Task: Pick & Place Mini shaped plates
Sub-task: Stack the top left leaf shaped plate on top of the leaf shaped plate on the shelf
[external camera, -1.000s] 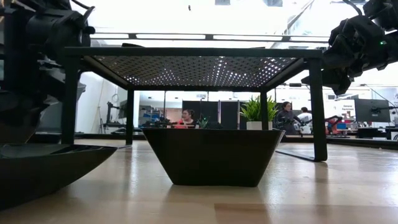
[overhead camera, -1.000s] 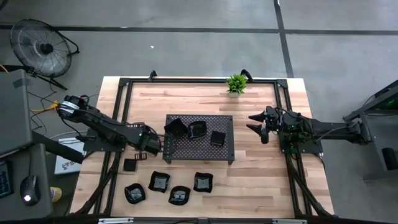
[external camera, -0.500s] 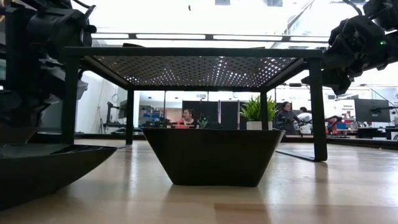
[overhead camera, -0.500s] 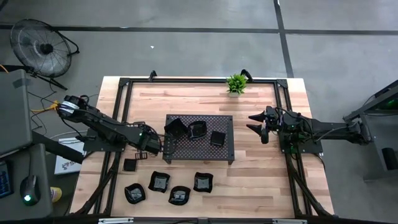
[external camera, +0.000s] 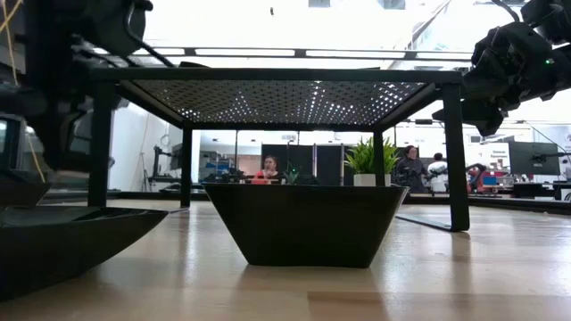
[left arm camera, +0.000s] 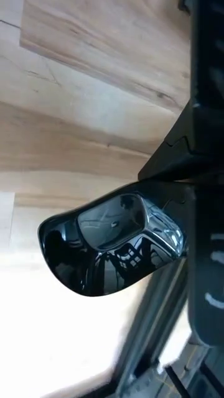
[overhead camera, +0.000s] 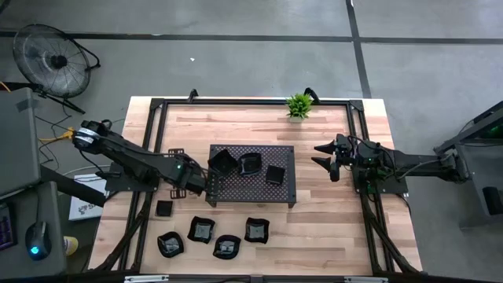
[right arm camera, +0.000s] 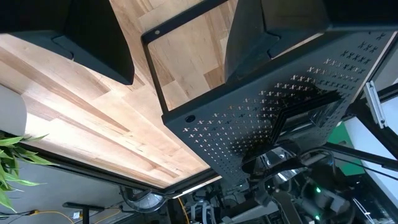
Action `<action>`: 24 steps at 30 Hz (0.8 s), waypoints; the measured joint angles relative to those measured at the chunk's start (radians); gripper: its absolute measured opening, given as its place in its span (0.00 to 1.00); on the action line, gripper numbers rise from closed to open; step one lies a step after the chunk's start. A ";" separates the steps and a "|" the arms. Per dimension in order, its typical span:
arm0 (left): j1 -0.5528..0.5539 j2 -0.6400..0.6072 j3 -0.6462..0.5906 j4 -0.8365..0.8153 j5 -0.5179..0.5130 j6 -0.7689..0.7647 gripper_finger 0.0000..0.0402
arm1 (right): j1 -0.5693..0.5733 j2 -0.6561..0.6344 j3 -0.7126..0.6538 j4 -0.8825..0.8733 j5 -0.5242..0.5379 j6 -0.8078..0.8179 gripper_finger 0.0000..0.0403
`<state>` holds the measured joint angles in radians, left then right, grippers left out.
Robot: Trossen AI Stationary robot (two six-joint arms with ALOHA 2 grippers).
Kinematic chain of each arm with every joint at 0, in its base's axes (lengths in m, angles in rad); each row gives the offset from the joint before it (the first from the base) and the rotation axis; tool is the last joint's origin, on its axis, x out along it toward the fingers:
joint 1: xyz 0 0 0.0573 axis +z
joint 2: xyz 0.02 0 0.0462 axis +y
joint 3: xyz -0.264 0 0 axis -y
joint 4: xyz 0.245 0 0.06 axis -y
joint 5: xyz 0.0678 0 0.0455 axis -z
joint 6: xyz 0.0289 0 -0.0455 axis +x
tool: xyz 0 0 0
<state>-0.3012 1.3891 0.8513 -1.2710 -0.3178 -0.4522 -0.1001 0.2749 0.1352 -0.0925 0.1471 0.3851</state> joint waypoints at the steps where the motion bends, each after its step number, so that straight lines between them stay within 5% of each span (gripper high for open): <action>1: 0.000 -0.001 0.015 -0.019 -0.005 -0.001 0.00 | 0.000 0.000 0.000 0.000 0.000 0.000 0.61; 12: 0.000 -0.040 0.249 -0.301 -0.056 -0.048 0.00 | 0.000 0.000 0.000 0.000 0.000 0.000 0.61; 18: 0.000 -0.053 0.406 -0.304 -0.058 -0.026 0.00 | 0.000 0.000 0.000 0.000 0.000 0.000 0.61; 24: -0.023 -0.038 0.574 -0.301 -0.109 0.152 0.00 | 0.000 0.000 0.000 0.000 0.000 0.000 0.61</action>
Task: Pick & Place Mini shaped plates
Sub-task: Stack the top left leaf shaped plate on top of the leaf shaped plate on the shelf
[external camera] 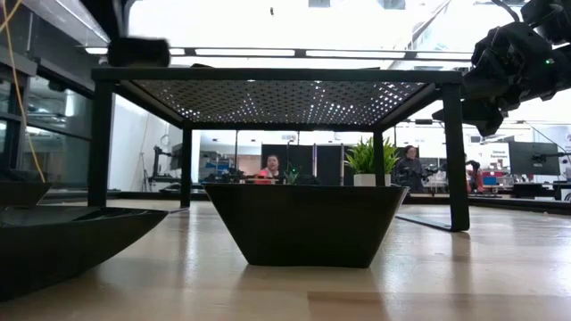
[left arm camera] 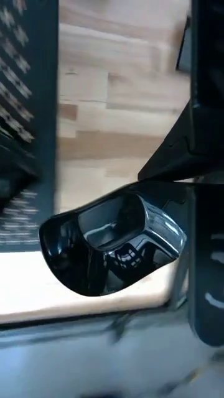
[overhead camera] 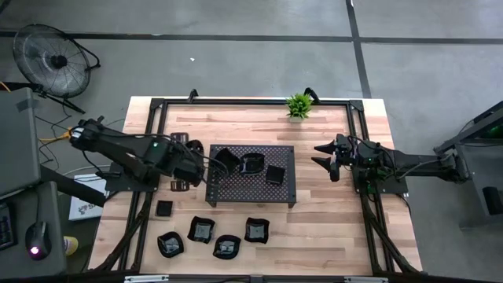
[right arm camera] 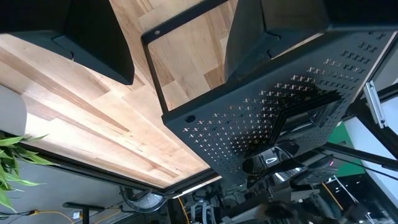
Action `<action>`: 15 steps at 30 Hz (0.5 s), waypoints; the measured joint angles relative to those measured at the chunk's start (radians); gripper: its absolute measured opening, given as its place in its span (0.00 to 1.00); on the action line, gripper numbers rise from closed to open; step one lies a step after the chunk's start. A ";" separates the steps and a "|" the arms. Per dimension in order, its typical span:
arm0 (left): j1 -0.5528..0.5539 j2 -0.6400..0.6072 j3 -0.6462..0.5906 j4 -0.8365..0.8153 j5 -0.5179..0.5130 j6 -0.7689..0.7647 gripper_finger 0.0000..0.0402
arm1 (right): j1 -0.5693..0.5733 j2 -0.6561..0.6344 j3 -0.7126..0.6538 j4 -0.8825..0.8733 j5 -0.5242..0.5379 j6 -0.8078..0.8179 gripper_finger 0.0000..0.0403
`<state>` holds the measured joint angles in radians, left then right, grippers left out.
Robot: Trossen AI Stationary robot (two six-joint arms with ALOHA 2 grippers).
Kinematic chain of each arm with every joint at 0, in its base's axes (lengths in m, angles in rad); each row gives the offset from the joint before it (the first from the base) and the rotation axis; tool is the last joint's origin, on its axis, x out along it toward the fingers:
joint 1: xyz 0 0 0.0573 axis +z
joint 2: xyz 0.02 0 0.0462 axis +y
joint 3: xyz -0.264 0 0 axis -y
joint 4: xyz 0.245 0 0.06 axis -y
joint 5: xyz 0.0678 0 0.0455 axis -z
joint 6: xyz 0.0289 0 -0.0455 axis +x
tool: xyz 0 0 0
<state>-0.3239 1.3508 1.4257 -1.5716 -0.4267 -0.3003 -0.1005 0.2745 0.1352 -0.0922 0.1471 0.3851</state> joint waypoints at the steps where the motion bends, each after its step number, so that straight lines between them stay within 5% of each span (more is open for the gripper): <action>1: -0.009 0.003 0.020 0.006 -0.019 0.055 0.00 | 0.000 0.000 0.000 0.000 0.000 0.000 0.61; 7: -0.056 0.009 0.107 0.041 -0.160 0.374 0.00 | 0.000 0.000 0.000 0.000 0.000 0.000 0.61; 15: -0.044 0.031 0.112 0.268 -0.163 0.888 0.00 | 0.000 0.000 0.000 0.000 0.000 0.000 0.61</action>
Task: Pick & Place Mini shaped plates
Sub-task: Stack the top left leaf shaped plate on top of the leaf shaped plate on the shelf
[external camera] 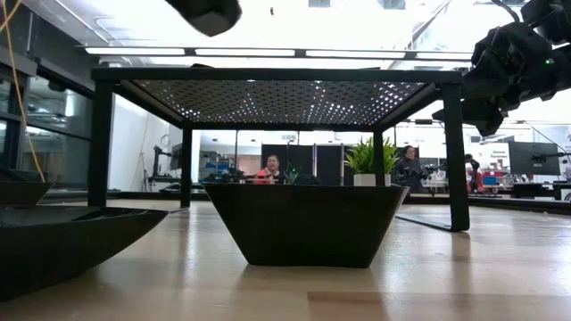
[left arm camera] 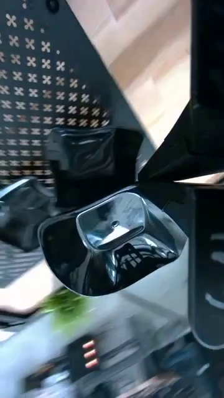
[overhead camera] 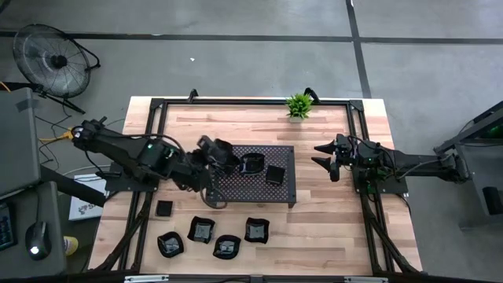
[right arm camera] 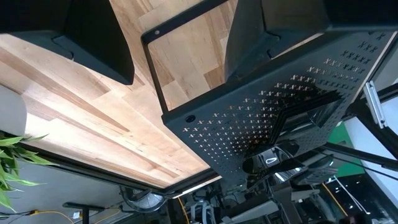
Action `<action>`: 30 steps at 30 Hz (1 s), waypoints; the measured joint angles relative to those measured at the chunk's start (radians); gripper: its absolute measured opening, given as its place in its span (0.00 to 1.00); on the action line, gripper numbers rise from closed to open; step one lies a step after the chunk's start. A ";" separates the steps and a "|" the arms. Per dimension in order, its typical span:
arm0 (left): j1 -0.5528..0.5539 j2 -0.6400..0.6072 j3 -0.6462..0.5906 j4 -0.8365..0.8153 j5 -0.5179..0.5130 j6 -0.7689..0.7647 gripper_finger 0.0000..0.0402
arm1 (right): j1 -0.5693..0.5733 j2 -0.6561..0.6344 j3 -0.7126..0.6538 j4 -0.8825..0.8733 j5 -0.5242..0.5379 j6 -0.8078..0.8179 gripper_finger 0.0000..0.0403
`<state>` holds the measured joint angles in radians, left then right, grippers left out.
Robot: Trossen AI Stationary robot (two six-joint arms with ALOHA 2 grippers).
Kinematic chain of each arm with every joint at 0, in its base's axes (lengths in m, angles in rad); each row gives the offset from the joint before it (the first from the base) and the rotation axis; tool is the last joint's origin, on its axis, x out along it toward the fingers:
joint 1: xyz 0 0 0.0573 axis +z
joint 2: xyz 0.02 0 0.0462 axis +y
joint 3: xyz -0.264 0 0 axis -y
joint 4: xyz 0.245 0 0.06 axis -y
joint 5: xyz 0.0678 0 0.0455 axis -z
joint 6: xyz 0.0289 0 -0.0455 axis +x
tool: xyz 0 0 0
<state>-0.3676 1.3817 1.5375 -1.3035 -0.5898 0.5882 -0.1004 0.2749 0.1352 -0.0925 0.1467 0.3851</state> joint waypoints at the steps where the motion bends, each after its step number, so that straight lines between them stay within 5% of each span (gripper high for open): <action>1: 0.007 0.007 0.000 0.027 0.009 0.063 0.00 | 0.000 0.000 0.000 0.000 0.000 0.000 0.61; 16: 0.136 0.128 0.000 0.367 0.230 0.807 0.00 | 0.000 0.000 0.000 0.000 0.000 0.000 0.61; 30: 0.250 0.145 -0.016 0.361 0.360 1.275 0.00 | 0.000 0.000 0.000 0.000 0.000 0.000 0.61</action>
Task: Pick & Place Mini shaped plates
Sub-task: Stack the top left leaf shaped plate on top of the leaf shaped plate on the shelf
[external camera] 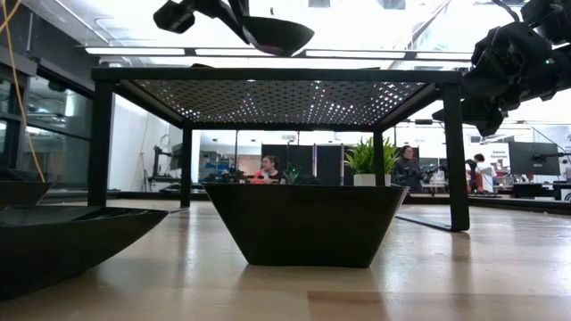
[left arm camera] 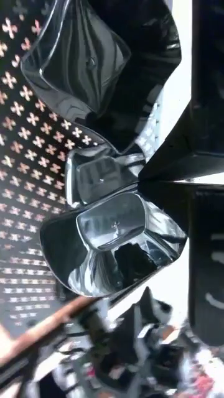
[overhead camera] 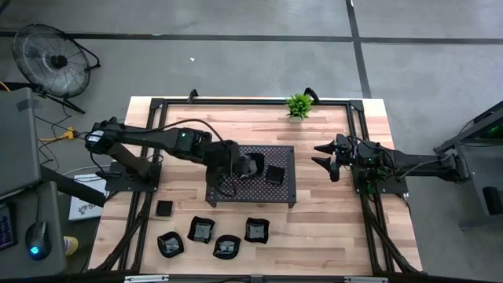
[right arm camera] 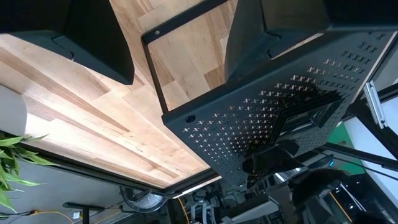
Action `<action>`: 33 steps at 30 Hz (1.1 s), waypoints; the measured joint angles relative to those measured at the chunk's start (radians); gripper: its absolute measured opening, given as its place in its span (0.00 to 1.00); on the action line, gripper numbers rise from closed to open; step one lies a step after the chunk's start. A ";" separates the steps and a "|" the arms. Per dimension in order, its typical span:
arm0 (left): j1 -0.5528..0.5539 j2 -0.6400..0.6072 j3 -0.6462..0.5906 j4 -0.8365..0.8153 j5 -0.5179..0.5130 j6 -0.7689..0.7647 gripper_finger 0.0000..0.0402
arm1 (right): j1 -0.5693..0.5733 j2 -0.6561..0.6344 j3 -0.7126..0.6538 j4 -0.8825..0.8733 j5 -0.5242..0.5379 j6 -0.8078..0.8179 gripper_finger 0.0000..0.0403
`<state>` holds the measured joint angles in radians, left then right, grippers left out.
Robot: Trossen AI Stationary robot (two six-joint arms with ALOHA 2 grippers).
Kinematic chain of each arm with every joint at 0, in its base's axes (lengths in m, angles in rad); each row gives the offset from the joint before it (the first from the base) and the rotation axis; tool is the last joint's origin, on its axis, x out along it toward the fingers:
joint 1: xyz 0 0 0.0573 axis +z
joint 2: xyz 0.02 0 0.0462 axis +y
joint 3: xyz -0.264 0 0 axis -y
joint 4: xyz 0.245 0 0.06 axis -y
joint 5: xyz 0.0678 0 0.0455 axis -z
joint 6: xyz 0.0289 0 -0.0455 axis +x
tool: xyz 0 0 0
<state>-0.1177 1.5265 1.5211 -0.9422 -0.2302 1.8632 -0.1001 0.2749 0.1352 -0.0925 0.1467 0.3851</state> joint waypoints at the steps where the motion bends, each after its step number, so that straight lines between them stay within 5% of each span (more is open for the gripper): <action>1: 0.010 0.000 0.000 0.000 0.019 0.027 0.00 | 0.000 0.000 0.000 0.000 0.000 0.000 0.61; 20: 0.136 0.024 0.000 0.056 0.109 0.389 0.00 | 0.000 0.000 0.000 0.000 0.000 0.000 0.61; 33: 0.151 0.067 0.000 0.074 0.057 0.413 0.00 | 0.000 0.000 0.000 0.000 0.000 0.000 0.61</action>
<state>0.0330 1.5932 1.5211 -0.8686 -0.1730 2.2761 -0.1001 0.2745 0.1352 -0.0925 0.1467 0.3851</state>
